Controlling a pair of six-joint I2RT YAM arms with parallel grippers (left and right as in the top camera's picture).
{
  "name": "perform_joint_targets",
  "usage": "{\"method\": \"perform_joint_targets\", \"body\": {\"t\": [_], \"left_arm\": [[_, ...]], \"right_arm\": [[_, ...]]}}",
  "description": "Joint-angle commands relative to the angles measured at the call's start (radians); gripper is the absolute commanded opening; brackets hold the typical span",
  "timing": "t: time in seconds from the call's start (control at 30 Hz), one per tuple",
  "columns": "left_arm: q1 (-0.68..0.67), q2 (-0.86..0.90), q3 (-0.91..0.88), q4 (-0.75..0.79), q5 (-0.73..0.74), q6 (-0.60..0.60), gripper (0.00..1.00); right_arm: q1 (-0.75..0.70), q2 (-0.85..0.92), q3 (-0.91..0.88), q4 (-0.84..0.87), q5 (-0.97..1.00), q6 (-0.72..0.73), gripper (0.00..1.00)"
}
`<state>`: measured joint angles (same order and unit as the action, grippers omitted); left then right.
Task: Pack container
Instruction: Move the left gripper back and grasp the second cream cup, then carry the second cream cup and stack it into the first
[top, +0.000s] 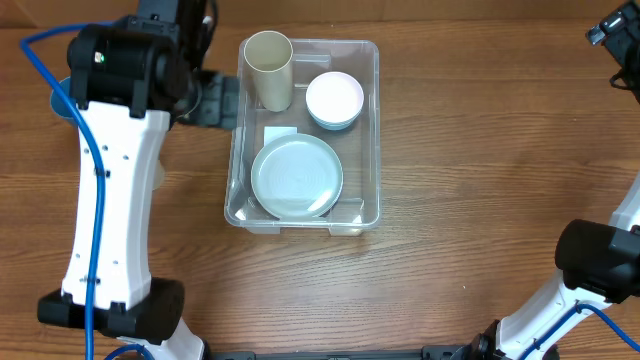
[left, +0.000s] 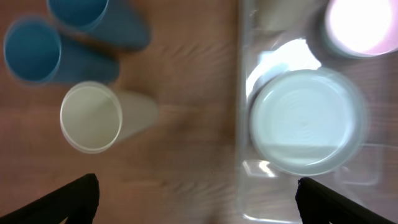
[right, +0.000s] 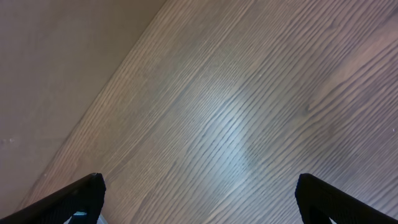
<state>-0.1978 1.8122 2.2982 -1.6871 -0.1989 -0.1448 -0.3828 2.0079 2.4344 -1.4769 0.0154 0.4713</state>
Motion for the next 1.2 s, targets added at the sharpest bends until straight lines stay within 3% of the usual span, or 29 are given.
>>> {"method": "perform_joint_targets", "body": {"t": [0.0, 0.3, 0.73, 0.8, 0.87, 0.97, 1.17], "left_arm": [[0.114, -0.008, -0.173, 0.015, -0.012, -0.066, 1.00], [0.338, -0.005, -0.450, 0.292, 0.198, -0.043, 1.00], [0.355, -0.001, -0.726, 0.600, 0.217, 0.012, 0.99], [0.355, -0.001, -0.728, 0.610, 0.215, 0.014, 0.85], [0.355, -0.001, -0.728, 0.616, 0.216, 0.014, 0.30], [0.355, -0.001, -0.728, 0.613, 0.218, 0.013, 0.04], [0.354, -0.001, -0.726, 0.603, 0.233, 0.013, 0.04]], "right_arm": [[0.000, -0.002, 0.006, 0.005, 0.013, 0.008, 1.00], [0.000, -0.002, 0.006, 0.005, 0.013, 0.008, 1.00], [0.000, -0.002, 0.006, 0.005, 0.013, 0.008, 1.00], [0.000, -0.002, 0.006, 0.005, 0.013, 0.008, 1.00], [0.000, -0.002, 0.006, 0.005, 0.013, 0.008, 1.00], [0.000, -0.002, 0.006, 0.005, 0.013, 0.008, 1.00], [0.000, -0.002, 0.006, 0.005, 0.013, 0.008, 1.00]]}}
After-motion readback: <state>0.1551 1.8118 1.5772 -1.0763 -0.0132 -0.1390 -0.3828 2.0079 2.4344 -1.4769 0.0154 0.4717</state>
